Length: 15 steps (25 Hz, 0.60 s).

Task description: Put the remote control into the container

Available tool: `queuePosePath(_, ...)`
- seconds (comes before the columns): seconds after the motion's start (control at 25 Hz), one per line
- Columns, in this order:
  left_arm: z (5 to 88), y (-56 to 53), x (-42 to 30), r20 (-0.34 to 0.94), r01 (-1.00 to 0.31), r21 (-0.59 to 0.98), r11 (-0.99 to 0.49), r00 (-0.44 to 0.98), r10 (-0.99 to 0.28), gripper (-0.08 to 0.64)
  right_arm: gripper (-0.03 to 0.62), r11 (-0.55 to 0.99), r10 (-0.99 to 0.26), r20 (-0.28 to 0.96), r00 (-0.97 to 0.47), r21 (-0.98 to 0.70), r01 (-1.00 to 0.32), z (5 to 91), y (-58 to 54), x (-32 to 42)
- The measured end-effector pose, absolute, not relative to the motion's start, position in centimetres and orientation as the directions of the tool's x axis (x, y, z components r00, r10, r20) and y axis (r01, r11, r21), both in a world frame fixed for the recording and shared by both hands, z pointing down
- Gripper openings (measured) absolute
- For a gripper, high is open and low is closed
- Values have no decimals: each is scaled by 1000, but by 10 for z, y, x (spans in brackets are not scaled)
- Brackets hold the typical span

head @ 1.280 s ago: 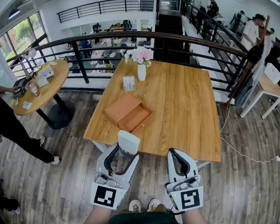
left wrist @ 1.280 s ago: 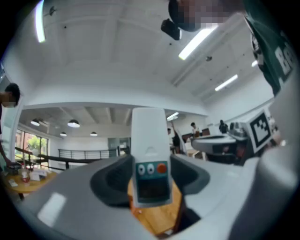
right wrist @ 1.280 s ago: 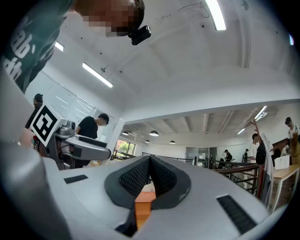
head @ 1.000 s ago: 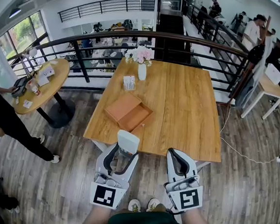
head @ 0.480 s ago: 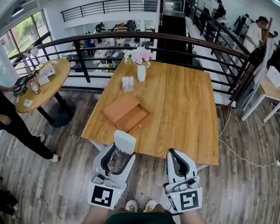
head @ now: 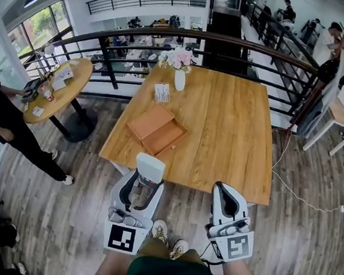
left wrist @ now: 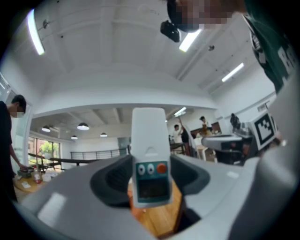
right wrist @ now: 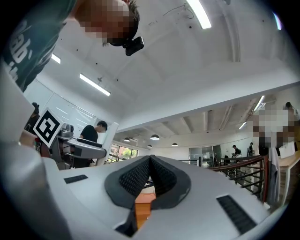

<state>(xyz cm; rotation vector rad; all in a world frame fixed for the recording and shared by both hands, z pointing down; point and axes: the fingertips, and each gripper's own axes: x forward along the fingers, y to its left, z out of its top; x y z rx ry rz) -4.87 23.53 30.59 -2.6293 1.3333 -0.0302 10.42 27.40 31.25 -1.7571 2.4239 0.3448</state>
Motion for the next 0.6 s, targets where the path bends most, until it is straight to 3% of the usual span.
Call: queuePosePath(0.6,333,173,-48,-27,-814,-169,-556,568,-823,249,15,325,-897,-254,-361,174,-930,315,205,98)
